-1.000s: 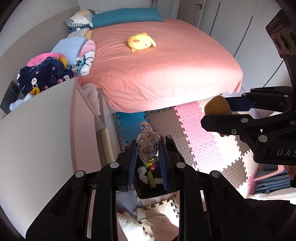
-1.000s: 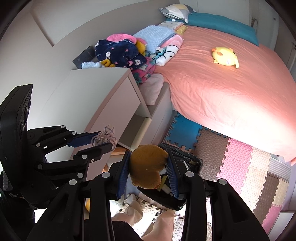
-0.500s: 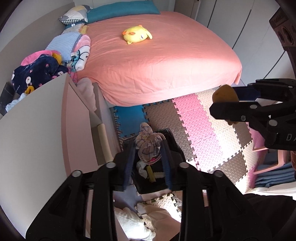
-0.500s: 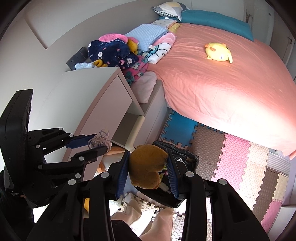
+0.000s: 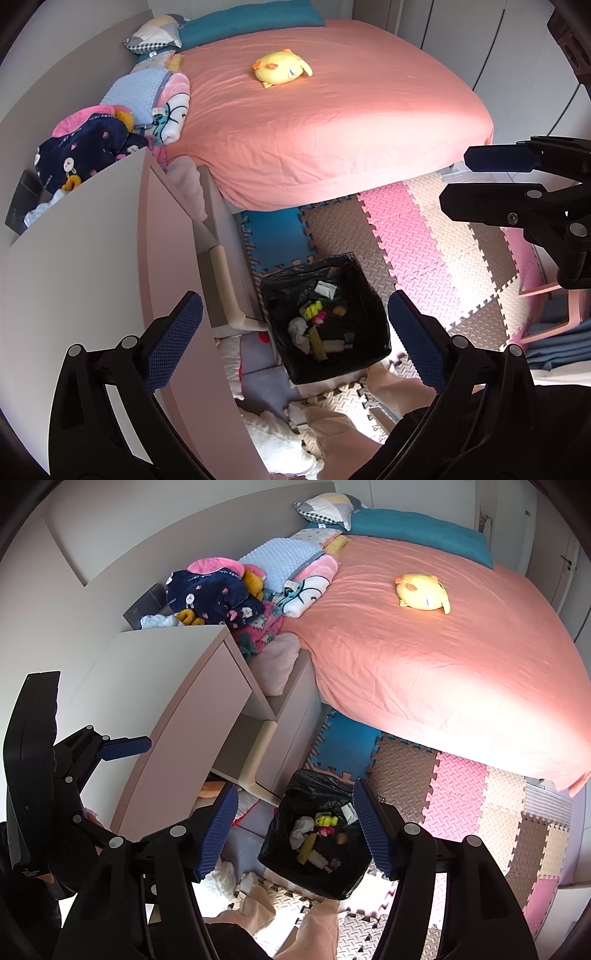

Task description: Collect trash

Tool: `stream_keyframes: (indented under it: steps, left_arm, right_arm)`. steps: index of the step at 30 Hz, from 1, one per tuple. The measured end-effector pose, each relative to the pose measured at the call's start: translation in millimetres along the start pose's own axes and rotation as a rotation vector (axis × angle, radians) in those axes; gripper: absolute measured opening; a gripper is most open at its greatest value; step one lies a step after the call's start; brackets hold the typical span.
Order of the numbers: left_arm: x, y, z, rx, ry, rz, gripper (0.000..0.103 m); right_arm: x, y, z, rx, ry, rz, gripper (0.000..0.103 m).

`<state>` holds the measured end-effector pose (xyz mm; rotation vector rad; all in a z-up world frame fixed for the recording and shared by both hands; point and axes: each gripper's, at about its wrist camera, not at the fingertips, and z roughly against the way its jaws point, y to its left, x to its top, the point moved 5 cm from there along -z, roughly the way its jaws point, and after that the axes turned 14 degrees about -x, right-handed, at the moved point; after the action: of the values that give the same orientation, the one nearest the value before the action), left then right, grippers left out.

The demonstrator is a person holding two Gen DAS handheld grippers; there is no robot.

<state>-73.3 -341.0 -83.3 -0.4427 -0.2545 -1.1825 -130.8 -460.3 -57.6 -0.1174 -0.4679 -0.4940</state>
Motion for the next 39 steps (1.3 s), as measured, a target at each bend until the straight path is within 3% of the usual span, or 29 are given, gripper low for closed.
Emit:
stream_keyframes:
  steps: [39]
  left_arm:
    - [-1,12,2,-0.009,-0.019,0.055,0.097]
  right_arm:
    - [-5,6,-1,0.005,0.013,0.005,0.066]
